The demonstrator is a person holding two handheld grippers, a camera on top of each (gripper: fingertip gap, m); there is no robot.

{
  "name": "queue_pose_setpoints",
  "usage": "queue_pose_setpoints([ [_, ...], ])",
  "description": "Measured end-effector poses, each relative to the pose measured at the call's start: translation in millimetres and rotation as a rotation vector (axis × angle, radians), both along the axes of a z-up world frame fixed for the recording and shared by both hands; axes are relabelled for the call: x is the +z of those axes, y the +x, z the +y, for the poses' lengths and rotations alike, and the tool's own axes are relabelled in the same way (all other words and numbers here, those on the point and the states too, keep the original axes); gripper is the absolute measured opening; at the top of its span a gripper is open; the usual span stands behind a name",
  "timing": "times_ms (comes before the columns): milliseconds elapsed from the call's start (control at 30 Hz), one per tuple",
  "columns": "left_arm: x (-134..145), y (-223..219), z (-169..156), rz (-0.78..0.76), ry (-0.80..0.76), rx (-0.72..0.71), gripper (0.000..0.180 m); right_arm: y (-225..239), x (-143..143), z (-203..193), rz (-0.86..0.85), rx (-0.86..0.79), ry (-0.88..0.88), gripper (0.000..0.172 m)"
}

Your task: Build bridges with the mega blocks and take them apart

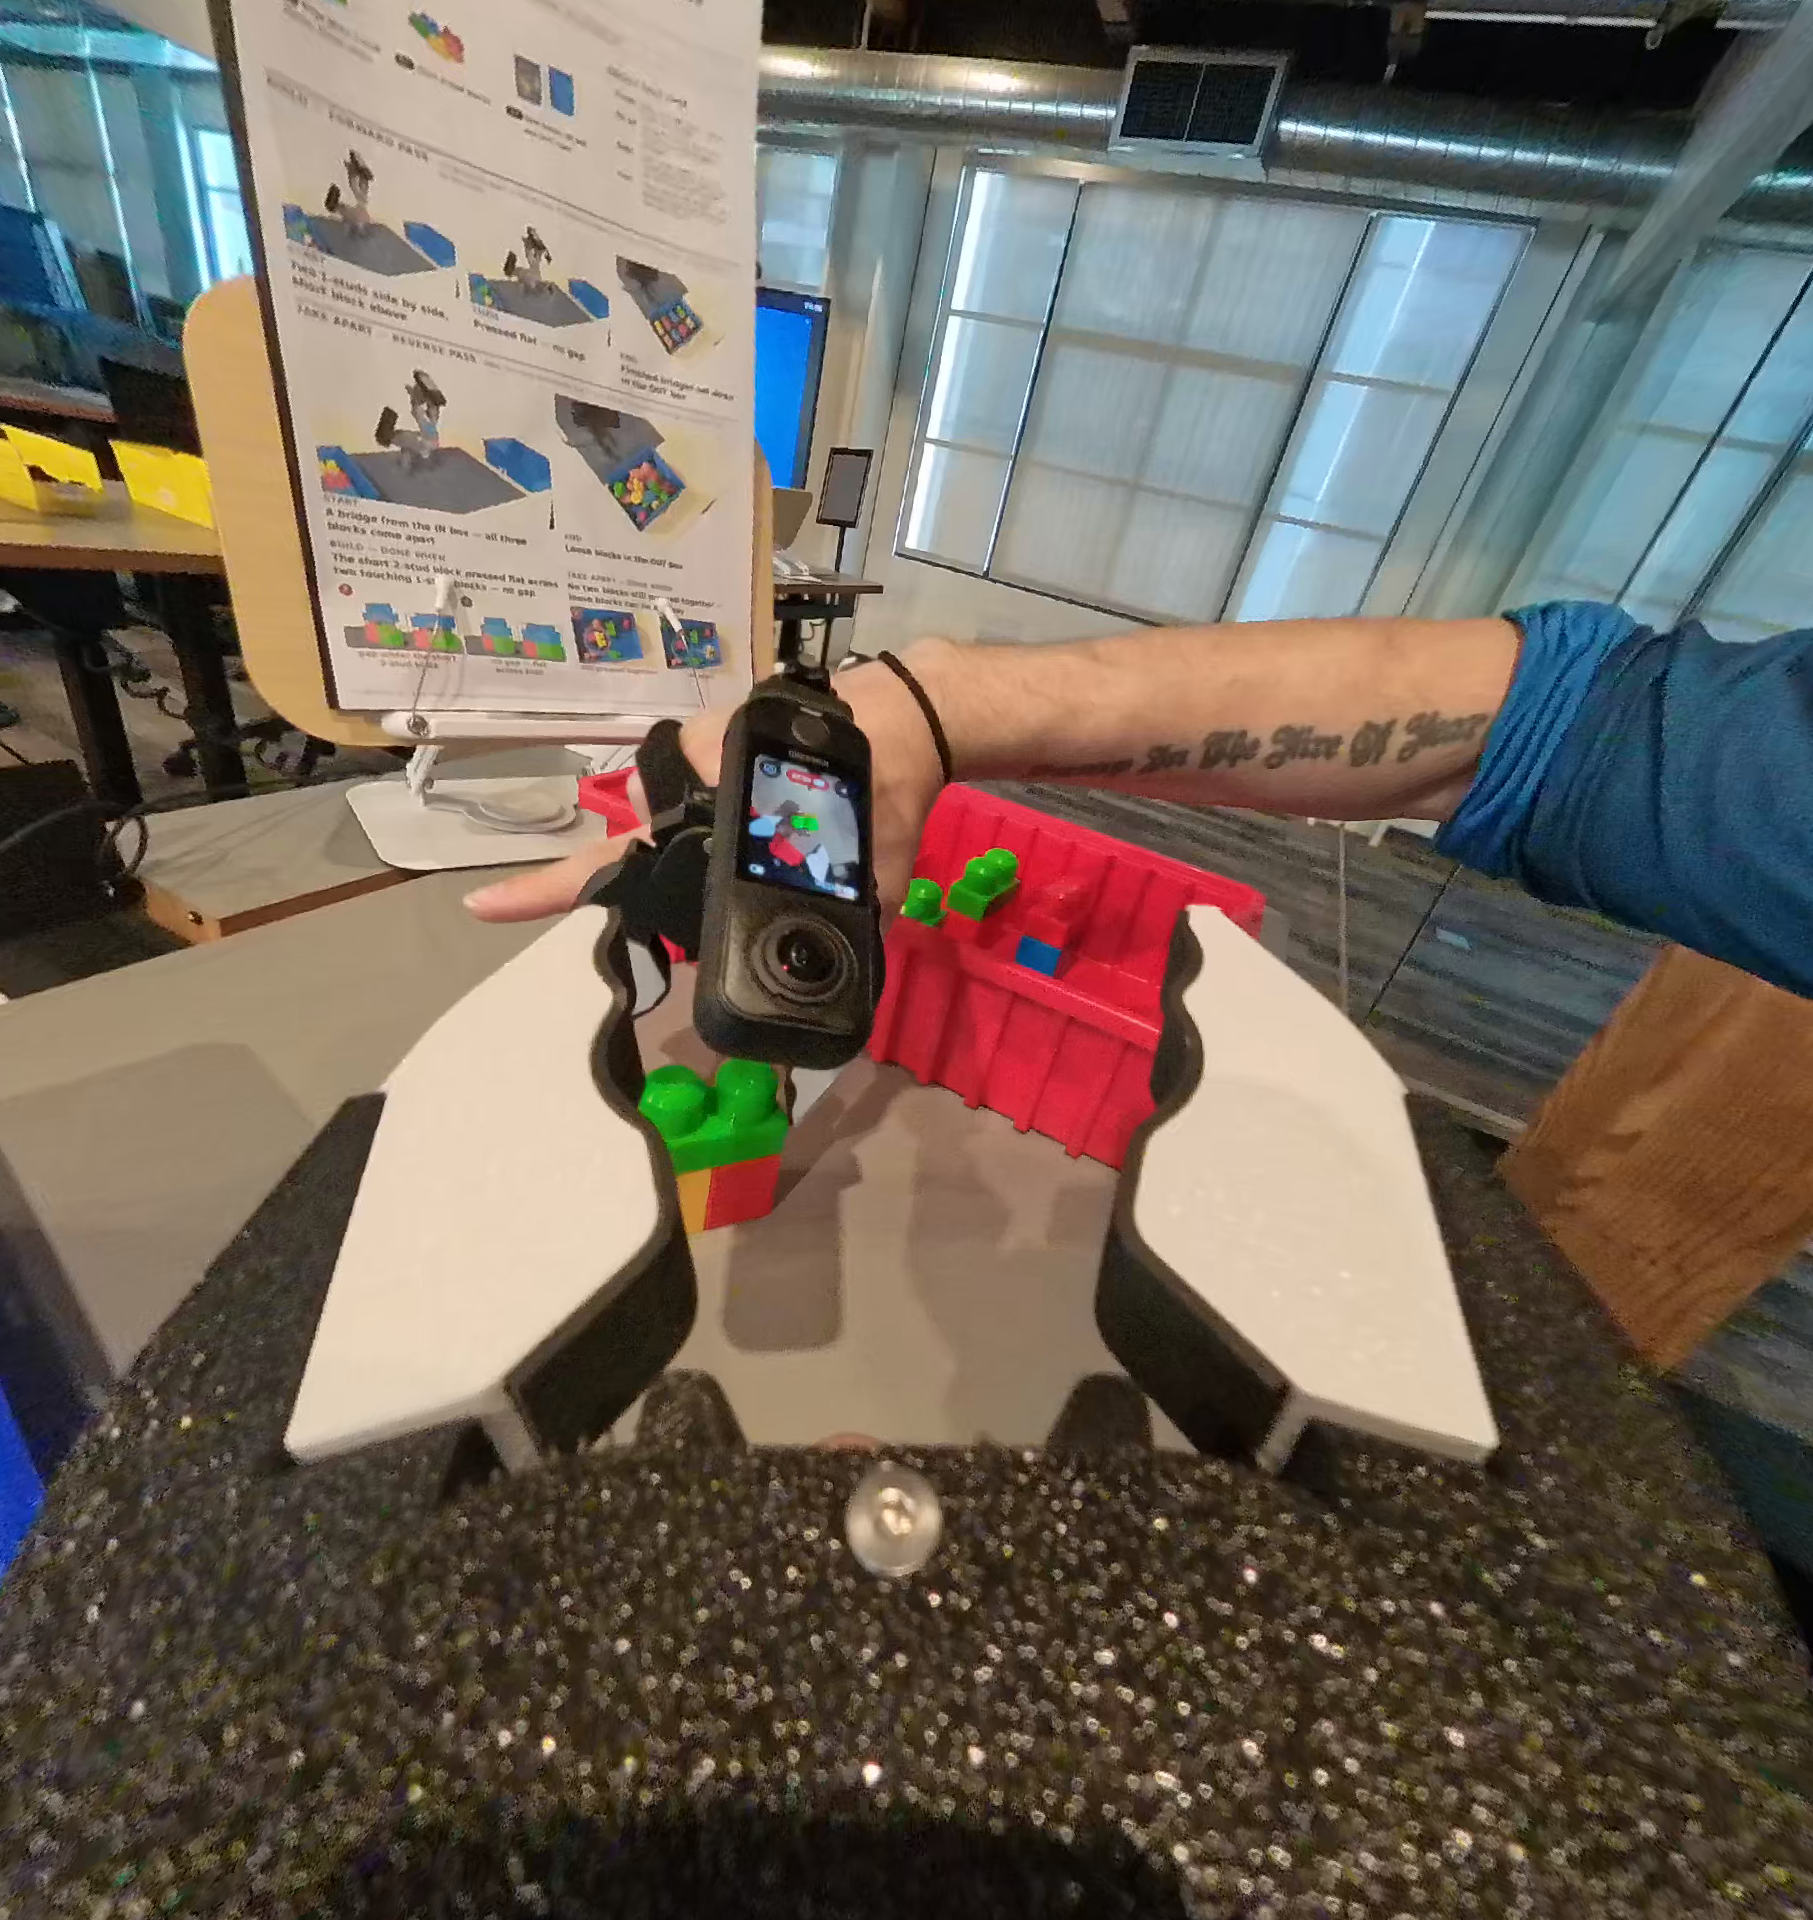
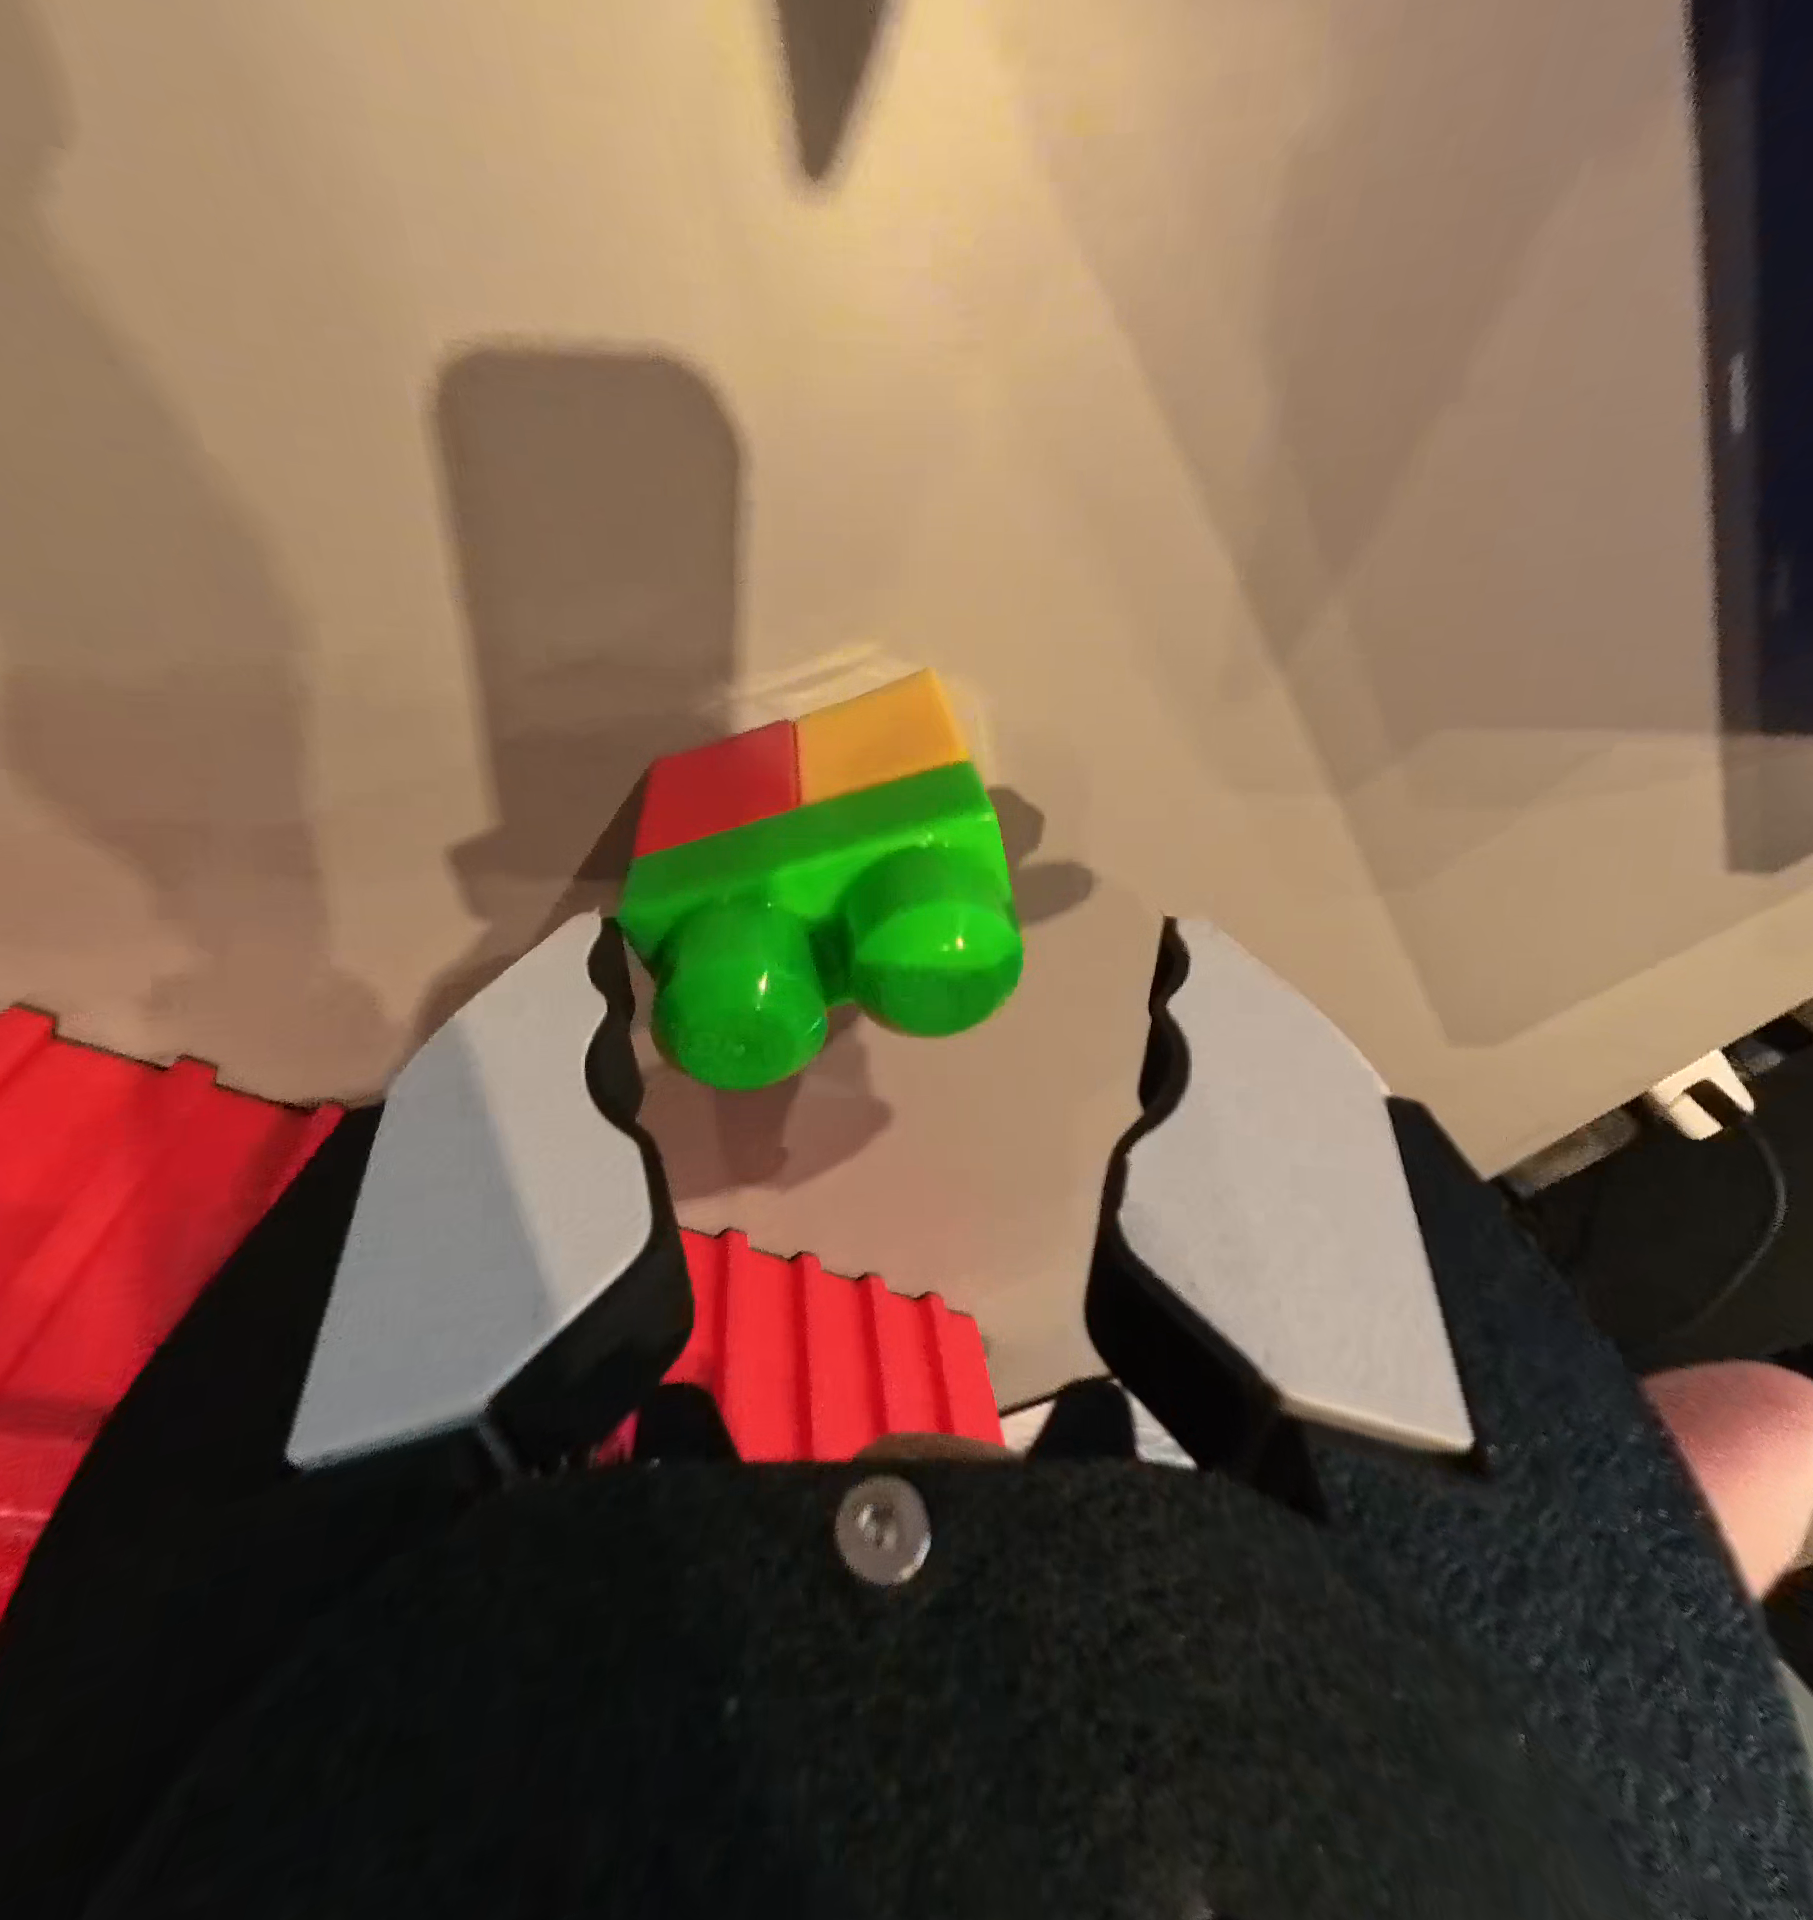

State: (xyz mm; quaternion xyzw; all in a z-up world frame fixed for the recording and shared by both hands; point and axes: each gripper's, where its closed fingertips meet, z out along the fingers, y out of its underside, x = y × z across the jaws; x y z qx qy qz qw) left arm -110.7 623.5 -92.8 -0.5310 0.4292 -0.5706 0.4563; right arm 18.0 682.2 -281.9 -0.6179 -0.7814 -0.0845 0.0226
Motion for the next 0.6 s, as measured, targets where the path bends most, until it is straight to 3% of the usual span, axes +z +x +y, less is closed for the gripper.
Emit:
queue_pose_setpoints([
  [233, -9, 4, 4, 0.005, -0.054, -0.025, 0.094, 6, -17, -10, -0.075, 0.032, -0.074, 0.094],
  [600, -16, 10, 3, 0.022, -0.061, -0.035, 0.094, 16, -25, -9, -0.04, -0.081, -0.066, 0.082],
])
